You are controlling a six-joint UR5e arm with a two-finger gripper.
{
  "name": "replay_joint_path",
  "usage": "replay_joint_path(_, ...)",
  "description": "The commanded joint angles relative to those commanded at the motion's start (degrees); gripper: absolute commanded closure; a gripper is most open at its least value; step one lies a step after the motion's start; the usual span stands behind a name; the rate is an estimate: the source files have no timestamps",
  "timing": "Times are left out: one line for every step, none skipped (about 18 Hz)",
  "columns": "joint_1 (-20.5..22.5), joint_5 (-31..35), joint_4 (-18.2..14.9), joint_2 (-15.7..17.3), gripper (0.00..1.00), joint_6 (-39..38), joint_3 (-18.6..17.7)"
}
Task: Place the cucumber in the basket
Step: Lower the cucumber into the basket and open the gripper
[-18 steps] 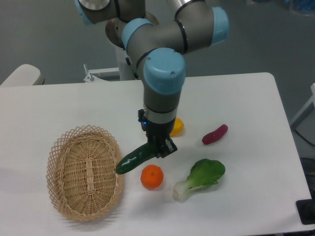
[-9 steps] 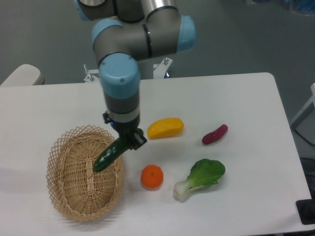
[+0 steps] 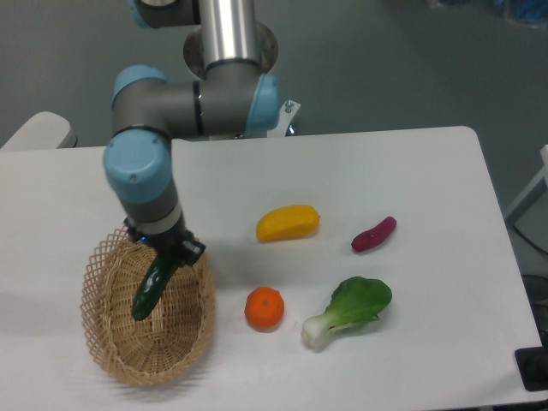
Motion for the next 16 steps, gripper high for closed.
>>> replay_joint_path(-0.4,0.1,0.2,-0.5,0.78,-0.3,-0.1)
replay_joint_path(-0.7,0.1,0.4,-1.0,0.78,-0.4,-0.4)
replay_joint_path(-0.9,0.1,0.6,-1.3,0.77,-0.4,-0.4)
replay_joint_path(-1.0,0.1,1.2,-1.8,0.77,-0.5,-0.4)
replay_joint_path(-1.0,0.1,1.3,-2.2,0.77,-0.6,-0.4)
replay_joint_path(-1.2,0.1,1.5,-2.6,0.77,-0.6,-0.6)
replay_joint_path(-1.7,0.1,1.6,-3.0,0.76,-0.7,-0.5)
replay_joint_path(-1.7,0.1,1.7,-3.1,0.75,-0.7,-0.6)
replay_joint_path(-1.7,0.1,1.9,-3.3,0.74,-0.7,-0.7)
replay_joint_path(-1.8,0.2,2.1,-3.9,0.74,-0.7,-0.7)
replay_joint_path(-1.8,0.8,2.3,-4.0,0.74,-0.7,-0.7)
replay_joint_path(-1.9,1.6,2.2,-4.0,0.73,-0.8,-0.7)
replay_joint_path(-2.3,2.0,2.3,-4.1,0.72,-0.7,-0.7)
replay_joint_path(-2.3,2.2,2.3,-4.0,0.47,-0.6,-0.4)
replay_joint_path(-2.3,2.3,2.4,-3.8,0.18,-0.4,0.0)
replay_joint_path(-2.3,2.3,2.3,-3.5,0.0,-0.1,0.2)
